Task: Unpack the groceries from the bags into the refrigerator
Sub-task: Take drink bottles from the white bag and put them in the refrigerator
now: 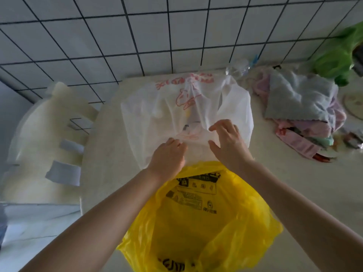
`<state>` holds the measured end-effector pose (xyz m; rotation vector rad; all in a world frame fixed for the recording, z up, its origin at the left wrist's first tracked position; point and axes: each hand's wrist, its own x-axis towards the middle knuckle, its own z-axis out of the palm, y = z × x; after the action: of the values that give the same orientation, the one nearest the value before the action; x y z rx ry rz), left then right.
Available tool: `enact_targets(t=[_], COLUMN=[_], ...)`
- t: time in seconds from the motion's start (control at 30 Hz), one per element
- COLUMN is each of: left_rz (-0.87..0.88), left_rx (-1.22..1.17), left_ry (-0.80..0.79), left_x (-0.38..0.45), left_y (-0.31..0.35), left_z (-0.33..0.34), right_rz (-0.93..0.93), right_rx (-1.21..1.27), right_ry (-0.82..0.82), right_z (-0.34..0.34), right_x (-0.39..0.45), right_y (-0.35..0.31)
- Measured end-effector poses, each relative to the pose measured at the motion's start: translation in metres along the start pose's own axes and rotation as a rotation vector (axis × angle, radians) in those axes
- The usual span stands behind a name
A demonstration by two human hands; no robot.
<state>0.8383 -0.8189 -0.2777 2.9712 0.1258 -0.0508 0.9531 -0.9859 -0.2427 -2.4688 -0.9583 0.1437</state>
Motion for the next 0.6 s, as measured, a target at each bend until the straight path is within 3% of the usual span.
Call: enact_targets(t=[0.33, 0.6], left_rz=[0.243, 0.055], left_rx=[0.326, 0.533], left_ry=[-0.188, -0.111], left_x=[0.062, 0.051], left_y=[-0.020, -0.049], left_z=[0.024, 0.025], right_rz=[0.023, 0.072], right_rx=[-0.364, -0.469], right_ry=[-0.070, -0.115], right_z=[0.021, 0.033], right_x=[0.069, 0.092], right_y=[0.033, 0.056])
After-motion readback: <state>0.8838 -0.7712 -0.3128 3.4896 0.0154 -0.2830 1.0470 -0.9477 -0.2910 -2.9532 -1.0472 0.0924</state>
